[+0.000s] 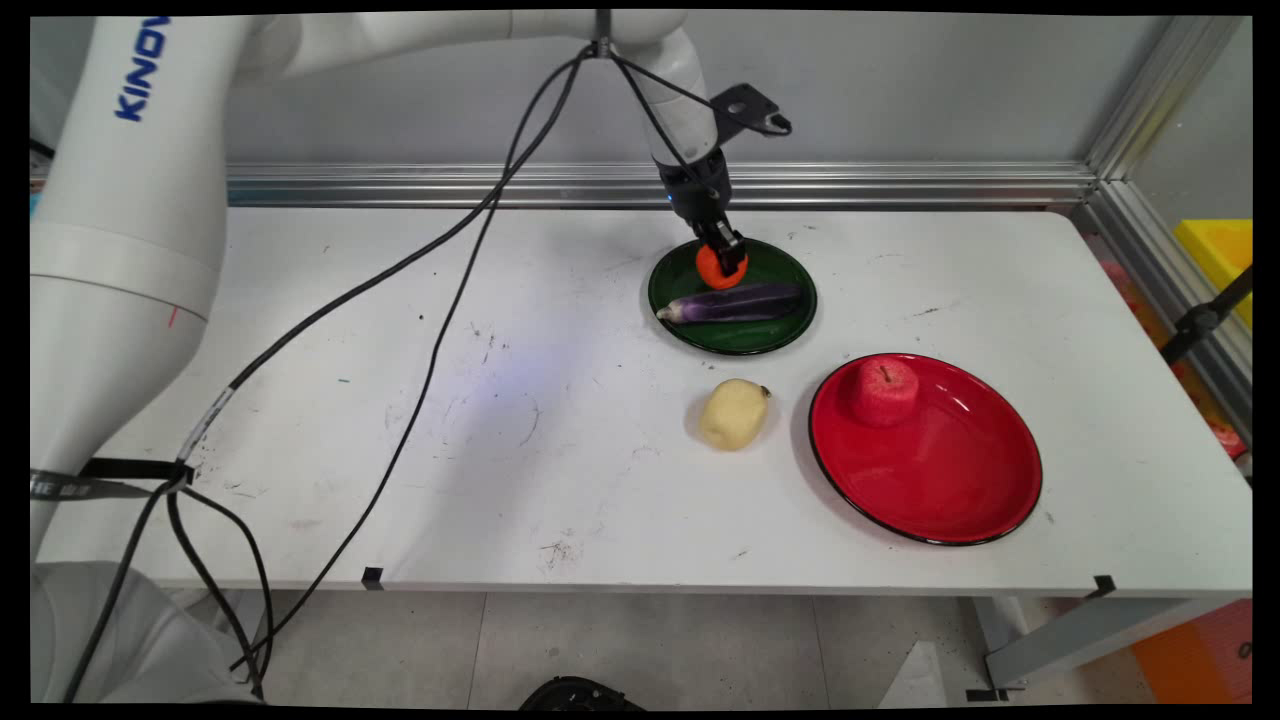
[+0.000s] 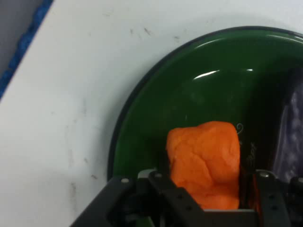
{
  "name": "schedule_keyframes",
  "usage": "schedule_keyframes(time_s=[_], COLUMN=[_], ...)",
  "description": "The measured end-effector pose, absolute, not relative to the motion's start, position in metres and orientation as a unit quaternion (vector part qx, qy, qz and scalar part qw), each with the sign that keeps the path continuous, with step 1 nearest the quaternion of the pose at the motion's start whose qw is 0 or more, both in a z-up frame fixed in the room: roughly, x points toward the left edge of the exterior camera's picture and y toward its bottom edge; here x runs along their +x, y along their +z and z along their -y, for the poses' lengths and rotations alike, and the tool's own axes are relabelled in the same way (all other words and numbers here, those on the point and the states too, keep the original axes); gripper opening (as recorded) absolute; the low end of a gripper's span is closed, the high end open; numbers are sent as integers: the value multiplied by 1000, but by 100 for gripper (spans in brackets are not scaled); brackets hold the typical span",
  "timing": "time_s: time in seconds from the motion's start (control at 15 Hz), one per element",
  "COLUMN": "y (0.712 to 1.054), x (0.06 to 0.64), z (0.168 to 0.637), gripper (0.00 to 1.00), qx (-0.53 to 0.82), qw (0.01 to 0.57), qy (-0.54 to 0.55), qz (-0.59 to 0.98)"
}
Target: Place the picked object on the table
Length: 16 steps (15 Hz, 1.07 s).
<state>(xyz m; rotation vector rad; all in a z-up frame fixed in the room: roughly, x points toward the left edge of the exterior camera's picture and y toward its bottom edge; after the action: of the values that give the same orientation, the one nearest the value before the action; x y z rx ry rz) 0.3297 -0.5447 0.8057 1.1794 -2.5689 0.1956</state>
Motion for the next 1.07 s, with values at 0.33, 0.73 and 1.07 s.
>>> schedule_keyframes(time_s=[0.33,0.73,1.07], y=[838,889,907], x=[348,386,414], z=[524,472,426], gripper=[0,0,0], qx=[380,320,266], qw=[180,220,233], qy=[89,112,105], qz=[903,915,930])
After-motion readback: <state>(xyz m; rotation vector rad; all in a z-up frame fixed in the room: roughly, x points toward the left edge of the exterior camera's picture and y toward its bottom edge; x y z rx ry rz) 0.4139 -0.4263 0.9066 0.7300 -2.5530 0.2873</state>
